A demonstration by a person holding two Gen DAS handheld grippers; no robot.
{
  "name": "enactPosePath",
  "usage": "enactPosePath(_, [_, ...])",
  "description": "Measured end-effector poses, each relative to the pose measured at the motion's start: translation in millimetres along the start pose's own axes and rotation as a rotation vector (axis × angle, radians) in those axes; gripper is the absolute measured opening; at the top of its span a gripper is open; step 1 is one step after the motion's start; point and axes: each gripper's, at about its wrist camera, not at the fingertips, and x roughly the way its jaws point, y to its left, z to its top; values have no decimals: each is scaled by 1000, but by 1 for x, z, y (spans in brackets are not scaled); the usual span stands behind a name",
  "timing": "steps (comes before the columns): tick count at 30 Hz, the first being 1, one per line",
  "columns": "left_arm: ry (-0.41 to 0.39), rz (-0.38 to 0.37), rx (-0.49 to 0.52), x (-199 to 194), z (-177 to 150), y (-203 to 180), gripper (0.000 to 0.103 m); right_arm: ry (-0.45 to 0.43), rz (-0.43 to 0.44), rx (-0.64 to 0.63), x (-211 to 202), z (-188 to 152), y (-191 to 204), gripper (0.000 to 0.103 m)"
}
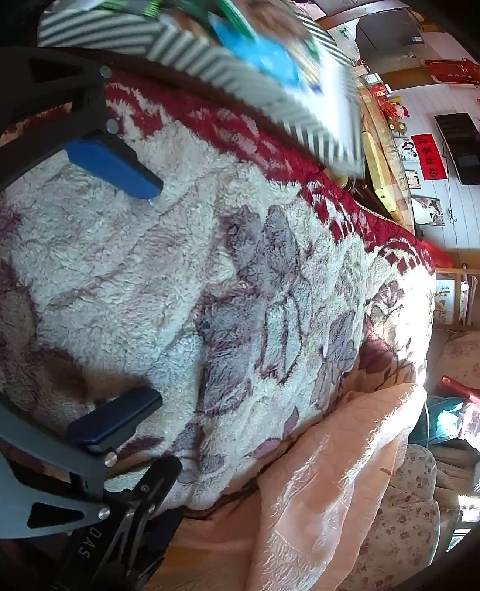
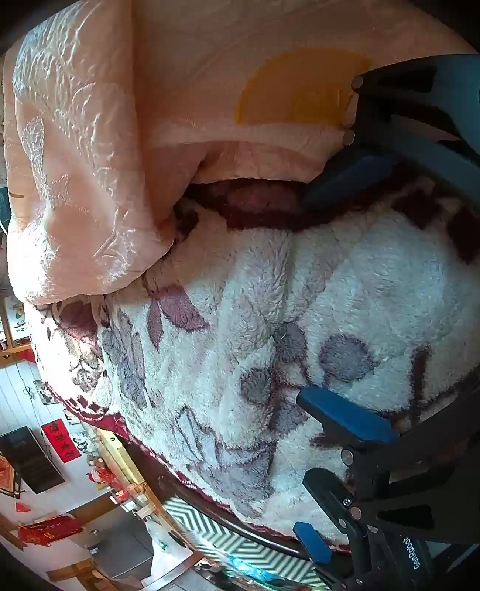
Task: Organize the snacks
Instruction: 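Tip the striped box to pour the snacks onto the blanket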
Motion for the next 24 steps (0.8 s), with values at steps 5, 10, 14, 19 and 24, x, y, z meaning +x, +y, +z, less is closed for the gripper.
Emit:
enactPosePath(5, [0,0,0,0,0,0,103,-3,0,-1,1,0,0,99])
enactPosePath(10, [0,0,0,0,0,0,103,-2,0,0,1,0,0,99])
enactPosePath(14, [0,-1,0,0,0,0,103,-1,2,0,2,0,-1,99])
enactPosePath(19, [0,-1,-1,0,0,0,103,-2,-1,-1,2,-1,0,100])
enactPosePath(24, [0,-1,-1,0,0,0,103,-2,-1,-1,3,-1,0,100])
